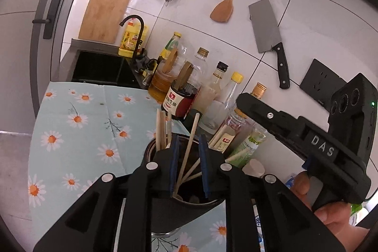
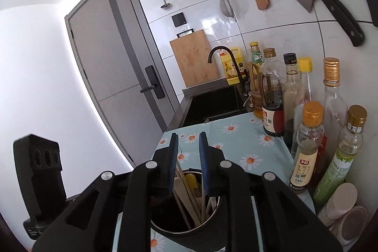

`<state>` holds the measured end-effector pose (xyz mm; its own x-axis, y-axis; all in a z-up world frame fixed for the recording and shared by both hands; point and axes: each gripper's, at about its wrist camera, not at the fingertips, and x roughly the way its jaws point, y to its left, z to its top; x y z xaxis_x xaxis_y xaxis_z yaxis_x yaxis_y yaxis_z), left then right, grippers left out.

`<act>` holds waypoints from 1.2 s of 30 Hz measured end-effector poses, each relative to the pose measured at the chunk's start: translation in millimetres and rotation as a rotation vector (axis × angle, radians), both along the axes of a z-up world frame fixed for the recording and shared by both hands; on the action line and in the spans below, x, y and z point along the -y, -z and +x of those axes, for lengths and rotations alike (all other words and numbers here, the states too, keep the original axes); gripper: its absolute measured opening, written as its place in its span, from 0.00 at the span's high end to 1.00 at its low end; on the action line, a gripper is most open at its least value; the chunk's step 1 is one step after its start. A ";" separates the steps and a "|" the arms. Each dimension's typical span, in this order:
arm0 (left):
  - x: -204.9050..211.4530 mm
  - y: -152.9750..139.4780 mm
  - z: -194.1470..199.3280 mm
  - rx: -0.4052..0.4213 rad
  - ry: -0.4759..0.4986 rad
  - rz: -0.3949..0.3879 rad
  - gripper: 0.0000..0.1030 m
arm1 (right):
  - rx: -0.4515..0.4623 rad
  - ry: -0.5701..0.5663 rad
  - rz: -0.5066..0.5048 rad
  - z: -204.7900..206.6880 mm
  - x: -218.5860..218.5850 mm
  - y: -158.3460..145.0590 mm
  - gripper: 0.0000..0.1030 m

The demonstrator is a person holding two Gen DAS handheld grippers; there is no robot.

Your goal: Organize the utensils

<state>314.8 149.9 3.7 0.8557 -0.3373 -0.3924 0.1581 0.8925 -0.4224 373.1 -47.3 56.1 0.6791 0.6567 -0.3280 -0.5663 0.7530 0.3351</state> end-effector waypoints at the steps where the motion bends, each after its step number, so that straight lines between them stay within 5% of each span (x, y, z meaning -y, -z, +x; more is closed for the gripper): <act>1: -0.5 -1.4 -1.6 0.002 0.000 -0.003 0.84 | -0.003 0.001 0.004 -0.3 1.6 -1.1 0.81; 11: 1.6 -23.7 -32.6 0.045 -0.019 -0.001 0.76 | 0.006 -0.012 -0.005 -26.1 12.5 -17.1 0.75; 23: 24.7 -71.6 -117.0 0.138 -0.035 0.054 0.72 | 0.062 -0.036 -0.030 -89.4 64.4 -51.6 0.51; 25: 32.3 -76.1 -132.4 0.151 -0.056 0.084 0.64 | 0.068 -0.055 -0.056 -99.5 73.4 -53.3 0.47; 36: 82.1 -67.6 -206.3 0.050 -0.142 0.188 0.55 | 0.051 -0.152 -0.145 -154.0 124.3 -37.8 0.33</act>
<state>108.4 67.9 71.3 0.9092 -0.1368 -0.3933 0.0414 0.9695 -0.2414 219.2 -171.6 93.9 0.5939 0.7014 -0.3940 -0.6907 0.6957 0.1973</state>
